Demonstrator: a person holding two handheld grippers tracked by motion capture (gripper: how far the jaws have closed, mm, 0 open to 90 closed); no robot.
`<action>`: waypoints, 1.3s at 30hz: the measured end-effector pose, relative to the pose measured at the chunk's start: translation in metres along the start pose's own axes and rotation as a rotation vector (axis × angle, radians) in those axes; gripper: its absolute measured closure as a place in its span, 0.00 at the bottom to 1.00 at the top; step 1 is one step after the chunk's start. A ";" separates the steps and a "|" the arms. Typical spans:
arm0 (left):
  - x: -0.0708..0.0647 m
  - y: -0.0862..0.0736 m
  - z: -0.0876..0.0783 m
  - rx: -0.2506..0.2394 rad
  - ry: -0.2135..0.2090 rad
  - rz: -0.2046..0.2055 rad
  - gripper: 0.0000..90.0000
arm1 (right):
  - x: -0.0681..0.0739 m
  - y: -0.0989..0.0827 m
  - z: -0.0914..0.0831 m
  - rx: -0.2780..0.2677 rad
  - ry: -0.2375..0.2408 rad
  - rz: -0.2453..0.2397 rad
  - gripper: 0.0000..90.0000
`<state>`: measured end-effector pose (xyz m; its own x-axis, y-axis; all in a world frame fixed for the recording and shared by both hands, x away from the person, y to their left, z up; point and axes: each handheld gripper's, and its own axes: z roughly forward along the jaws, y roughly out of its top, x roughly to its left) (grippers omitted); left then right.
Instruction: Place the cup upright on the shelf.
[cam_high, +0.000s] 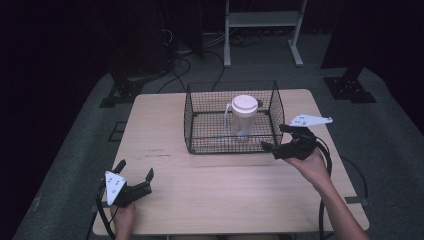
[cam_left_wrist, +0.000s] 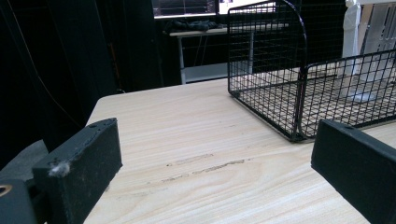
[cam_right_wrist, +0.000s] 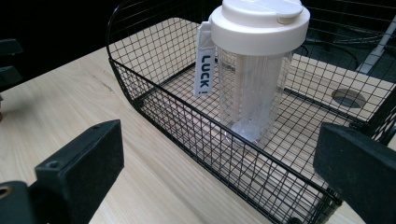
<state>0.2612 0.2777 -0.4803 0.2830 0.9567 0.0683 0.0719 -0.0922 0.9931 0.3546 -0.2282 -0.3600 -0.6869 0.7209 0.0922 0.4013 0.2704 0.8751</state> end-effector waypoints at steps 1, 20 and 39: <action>0.000 0.000 0.000 0.000 0.000 0.000 0.01 | 0.000 -0.001 -0.001 -0.001 0.000 -0.001 0.01; 0.000 0.000 0.000 0.002 0.000 0.004 0.01 | 0.003 -0.018 -0.013 0.003 0.004 0.001 0.01; 0.000 0.000 0.000 0.000 0.000 0.002 0.01 | 0.008 -0.039 -0.024 -0.002 0.009 0.011 0.01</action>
<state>0.2612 0.2776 -0.4803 0.2833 0.9565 0.0702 0.0716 -0.0941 0.9930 0.3190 -0.2488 -0.3821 -0.6879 0.7180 0.1061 0.4075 0.2611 0.8751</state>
